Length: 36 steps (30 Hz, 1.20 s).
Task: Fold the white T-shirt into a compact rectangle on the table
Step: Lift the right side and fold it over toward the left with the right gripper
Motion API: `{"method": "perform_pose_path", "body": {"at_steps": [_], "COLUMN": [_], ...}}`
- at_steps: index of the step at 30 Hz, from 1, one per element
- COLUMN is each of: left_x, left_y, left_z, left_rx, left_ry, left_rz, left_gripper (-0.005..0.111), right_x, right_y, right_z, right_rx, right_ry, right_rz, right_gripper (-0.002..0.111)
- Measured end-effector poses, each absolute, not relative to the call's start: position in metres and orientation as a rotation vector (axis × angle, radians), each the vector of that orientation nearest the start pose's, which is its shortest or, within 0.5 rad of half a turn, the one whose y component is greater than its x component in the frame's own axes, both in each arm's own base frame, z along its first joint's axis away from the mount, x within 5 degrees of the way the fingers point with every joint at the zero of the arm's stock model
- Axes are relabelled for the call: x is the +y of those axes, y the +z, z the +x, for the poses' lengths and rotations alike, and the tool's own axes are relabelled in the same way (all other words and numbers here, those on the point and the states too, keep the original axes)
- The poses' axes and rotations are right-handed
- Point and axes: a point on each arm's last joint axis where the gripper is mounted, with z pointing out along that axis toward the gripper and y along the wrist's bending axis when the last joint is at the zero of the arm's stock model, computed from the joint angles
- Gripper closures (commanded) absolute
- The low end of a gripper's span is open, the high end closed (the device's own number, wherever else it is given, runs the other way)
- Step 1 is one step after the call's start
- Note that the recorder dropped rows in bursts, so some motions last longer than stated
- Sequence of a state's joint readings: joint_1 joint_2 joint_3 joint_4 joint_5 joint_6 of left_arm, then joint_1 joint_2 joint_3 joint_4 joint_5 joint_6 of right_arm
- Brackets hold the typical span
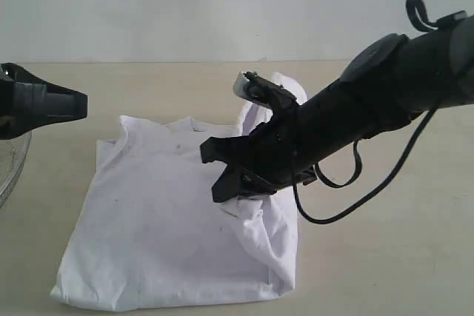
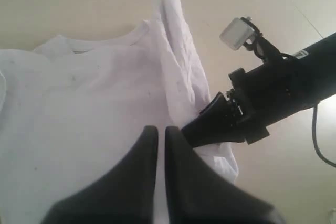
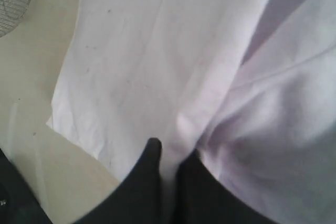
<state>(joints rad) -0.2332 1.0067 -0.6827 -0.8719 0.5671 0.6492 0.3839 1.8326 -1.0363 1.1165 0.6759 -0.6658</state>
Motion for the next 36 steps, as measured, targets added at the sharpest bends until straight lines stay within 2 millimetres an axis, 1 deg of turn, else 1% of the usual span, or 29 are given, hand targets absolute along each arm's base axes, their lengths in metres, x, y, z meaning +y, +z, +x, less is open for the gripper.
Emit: {"method": "perform_pose_path", "body": {"at_steps": [2,6,9,13,17,22,27,36], "left_x": [-0.082,-0.082,-0.082,-0.079,-0.074,-0.07,-0.069,-0.068], "left_y": [0.296,0.296,0.296,0.293,0.291,0.29,0.29,0.287], "left_z": [0.184,0.183,0.183,0.184,0.186,0.187,0.188,0.186], "left_rx": [2.186,2.187,2.189,2.209,2.234,2.243,2.245,2.27], "left_ry": [-0.673,-0.675,-0.668,-0.603,-0.536,-0.483,-0.473,-0.451], "left_rz": [0.347,0.348,0.355,0.363,0.342,0.321,0.31,0.328], "left_gripper": [0.102,0.102,0.102,0.102,0.102,0.102,0.102,0.102], "right_x": [0.194,0.212,0.223,0.236,0.25,0.263,0.271,0.283], "right_y": [0.175,0.182,0.184,0.186,0.181,0.177,0.176,0.192], "right_z": [0.309,0.313,0.315,0.317,0.316,0.314,0.316,0.317], "right_rx": [2.666,2.635,2.623,2.611,2.617,2.621,2.616,2.57], "right_ry": [1.054,1.09,1.112,1.136,1.153,1.162,1.176,1.229], "right_rz": [-0.296,-0.352,-0.377,-0.411,-0.45,-0.489,-0.515,-0.578], "right_gripper": [0.108,0.108,0.108,0.108,0.108,0.108,0.108,0.108]}}
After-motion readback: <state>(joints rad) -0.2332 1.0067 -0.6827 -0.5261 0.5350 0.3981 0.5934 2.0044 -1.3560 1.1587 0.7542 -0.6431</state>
